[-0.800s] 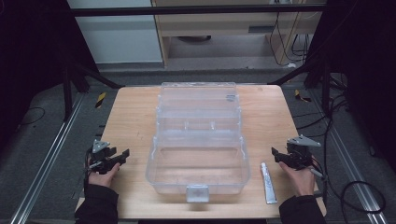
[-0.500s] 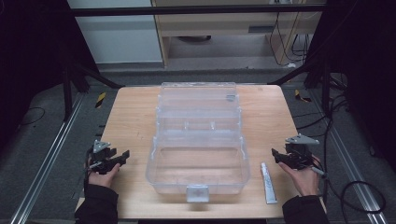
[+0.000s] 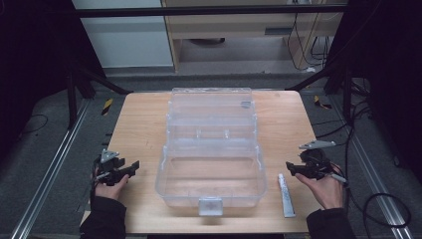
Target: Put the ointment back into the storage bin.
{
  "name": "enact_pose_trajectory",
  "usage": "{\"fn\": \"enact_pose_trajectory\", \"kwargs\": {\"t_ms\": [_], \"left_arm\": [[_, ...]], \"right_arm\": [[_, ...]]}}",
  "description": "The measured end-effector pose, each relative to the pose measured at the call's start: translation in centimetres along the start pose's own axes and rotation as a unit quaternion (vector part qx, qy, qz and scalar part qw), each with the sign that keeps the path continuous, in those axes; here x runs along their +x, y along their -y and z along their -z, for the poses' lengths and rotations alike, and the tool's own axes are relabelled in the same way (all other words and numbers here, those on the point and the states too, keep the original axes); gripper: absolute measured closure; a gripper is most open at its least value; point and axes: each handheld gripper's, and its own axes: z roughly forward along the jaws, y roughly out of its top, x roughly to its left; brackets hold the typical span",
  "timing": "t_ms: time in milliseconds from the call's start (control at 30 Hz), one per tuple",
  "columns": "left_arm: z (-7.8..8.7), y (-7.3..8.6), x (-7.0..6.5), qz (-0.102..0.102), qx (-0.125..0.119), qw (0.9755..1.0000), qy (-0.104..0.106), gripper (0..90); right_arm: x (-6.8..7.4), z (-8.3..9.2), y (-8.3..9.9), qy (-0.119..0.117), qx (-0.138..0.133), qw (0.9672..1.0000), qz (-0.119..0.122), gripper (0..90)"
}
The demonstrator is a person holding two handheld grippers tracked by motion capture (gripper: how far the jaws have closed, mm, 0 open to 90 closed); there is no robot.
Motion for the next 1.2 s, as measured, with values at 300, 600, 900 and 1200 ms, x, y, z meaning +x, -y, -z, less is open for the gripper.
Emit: {"fn": "enact_pose_trajectory", "kwargs": {"t_ms": [300,600,900,1200], "left_arm": [[-0.1,0.0,0.0,-0.001,0.004,1.0000,0.003,36.4],[-0.2,0.0,-0.1,0.000,0.007,1.0000,0.006,36.3],[-0.2,0.0,-0.1,-0.003,0.008,0.9999,0.006,36.4],[-0.1,0.0,-0.1,-0.004,0.008,1.0000,0.004,36.4]], "right_arm": [[0.6,0.7,-1.1,-0.006,0.039,0.9991,-0.012,39.7],[0.9,0.6,-1.4,-0.021,0.079,0.9963,-0.027,40.3],[1.5,0.1,-1.4,-0.028,0.122,0.9915,-0.035,40.2],[2.0,-0.7,-0.9,-0.024,0.157,0.9862,-0.044,41.8]]}}
